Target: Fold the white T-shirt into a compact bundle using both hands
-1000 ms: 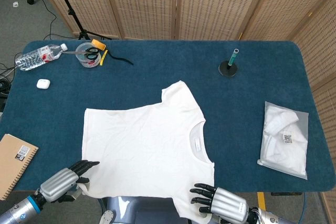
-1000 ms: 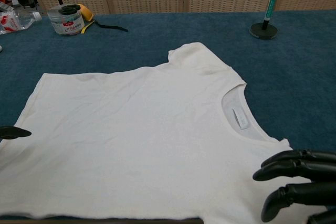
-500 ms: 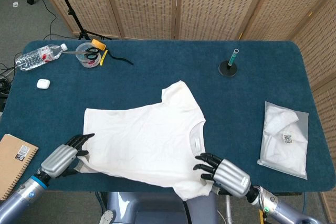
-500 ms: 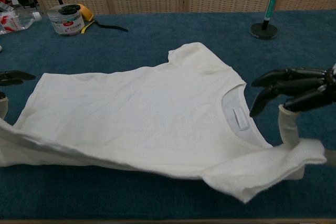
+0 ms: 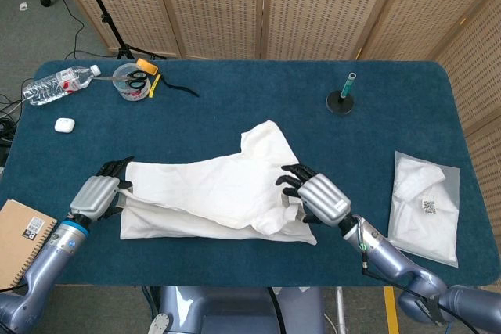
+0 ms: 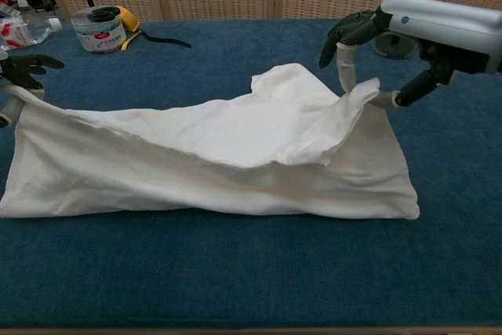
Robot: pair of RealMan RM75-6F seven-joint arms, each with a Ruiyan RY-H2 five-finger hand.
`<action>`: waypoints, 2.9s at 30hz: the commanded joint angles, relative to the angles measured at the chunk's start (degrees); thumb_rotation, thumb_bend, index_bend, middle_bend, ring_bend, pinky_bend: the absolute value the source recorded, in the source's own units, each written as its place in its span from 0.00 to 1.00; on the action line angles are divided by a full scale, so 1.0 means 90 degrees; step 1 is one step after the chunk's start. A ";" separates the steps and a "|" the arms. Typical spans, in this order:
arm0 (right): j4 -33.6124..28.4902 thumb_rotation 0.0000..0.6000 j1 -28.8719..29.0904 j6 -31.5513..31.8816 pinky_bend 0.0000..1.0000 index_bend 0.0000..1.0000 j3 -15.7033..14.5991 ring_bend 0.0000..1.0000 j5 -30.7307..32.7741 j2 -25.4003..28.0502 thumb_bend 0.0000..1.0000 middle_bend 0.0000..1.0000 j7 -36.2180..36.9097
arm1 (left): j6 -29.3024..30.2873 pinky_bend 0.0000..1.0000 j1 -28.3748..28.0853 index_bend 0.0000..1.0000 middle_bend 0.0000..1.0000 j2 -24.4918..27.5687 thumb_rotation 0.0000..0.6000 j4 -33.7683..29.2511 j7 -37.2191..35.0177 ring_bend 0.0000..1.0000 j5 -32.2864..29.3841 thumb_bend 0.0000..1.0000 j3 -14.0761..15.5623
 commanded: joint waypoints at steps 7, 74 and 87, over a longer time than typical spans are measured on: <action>0.0682 1.00 0.0546 -0.0926 0.15 0.68 0.0692 0.14 0.1139 -0.0480 0.67 0.30 -0.0065 | -0.0371 0.00 -0.0288 0.75 0.00 -0.0605 1.00 0.0843 0.0320 0.00 -0.0989 0.68 -0.0397; 0.4524 1.00 0.2295 -0.2690 0.15 0.68 0.1760 0.14 0.2887 -0.2701 0.67 0.30 -0.0640 | 0.1119 0.00 0.0554 0.00 0.00 -0.0124 1.00 0.1071 0.0254 0.00 -0.0640 0.42 -0.0826; 0.6847 1.00 0.3198 -0.3409 0.15 0.69 0.1999 0.13 0.3303 -0.3882 0.67 0.30 -0.1196 | 0.0833 0.00 0.0572 0.00 0.00 -0.0060 1.00 0.1156 0.0088 0.00 -0.0824 0.42 -0.0922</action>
